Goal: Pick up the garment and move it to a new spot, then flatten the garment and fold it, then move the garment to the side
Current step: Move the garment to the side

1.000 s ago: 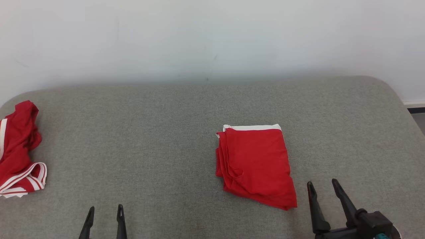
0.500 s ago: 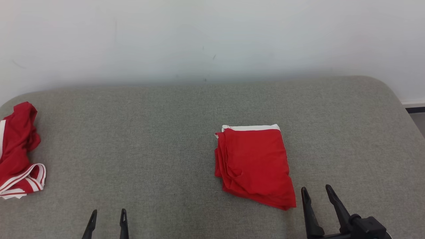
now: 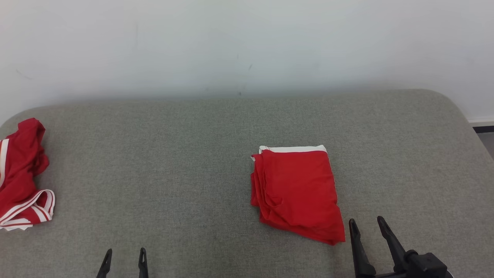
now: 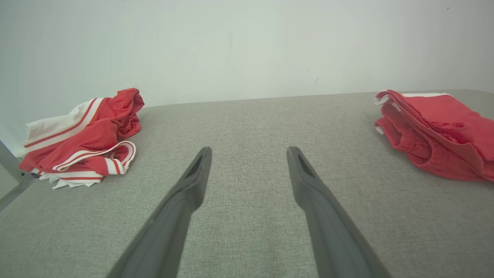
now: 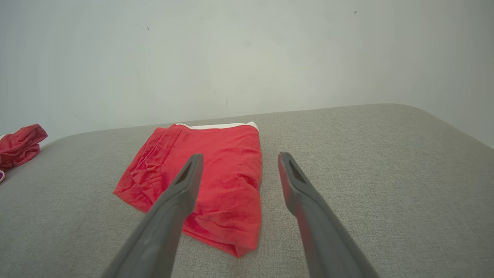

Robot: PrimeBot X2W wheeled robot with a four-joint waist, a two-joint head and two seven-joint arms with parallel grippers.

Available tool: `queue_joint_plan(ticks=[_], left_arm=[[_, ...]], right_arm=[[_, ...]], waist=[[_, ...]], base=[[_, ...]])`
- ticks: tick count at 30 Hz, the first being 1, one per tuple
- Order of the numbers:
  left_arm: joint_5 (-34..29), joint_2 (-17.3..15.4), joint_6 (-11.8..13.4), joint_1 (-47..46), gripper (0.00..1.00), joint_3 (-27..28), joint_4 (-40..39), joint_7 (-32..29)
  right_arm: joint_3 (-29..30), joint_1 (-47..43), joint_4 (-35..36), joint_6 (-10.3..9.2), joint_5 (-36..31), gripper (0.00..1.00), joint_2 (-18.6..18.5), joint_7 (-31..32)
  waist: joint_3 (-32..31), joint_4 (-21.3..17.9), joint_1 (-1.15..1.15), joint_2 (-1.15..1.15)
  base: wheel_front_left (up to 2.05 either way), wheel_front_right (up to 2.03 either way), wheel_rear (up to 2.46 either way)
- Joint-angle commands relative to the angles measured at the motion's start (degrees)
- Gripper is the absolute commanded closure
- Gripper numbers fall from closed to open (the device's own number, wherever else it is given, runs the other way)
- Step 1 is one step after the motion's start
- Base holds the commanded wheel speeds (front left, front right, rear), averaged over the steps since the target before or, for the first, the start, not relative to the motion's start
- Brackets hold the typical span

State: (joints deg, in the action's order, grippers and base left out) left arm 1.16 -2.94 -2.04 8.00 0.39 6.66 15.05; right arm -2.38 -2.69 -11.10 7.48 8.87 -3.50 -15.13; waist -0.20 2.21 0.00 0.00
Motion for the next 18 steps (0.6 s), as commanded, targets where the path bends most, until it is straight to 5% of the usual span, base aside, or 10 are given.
queue_joint_plan(ticks=[1, 18], left_arm=[[0.08, 0.02, -0.06, 0.5, 0.0, 0.2, 0.17, 0.19], [0.25, 0.06, 0.17, 0.43, 0.0, 0.58, 0.13, 0.19]], right_arm=[[-0.06, -0.26, -0.06, 0.05, -0.69, 0.0, 0.26, -0.01], [-0.07, 0.93, -0.02, 0.05, -0.82, 0.0, 0.09, -0.01]], waist=[[0.02, 0.02, 0.0, 0.0], [0.42, -0.02, 0.0, 0.0]], base=[[0.0, 0.0, 0.0], [0.0, 0.0, 0.0]])
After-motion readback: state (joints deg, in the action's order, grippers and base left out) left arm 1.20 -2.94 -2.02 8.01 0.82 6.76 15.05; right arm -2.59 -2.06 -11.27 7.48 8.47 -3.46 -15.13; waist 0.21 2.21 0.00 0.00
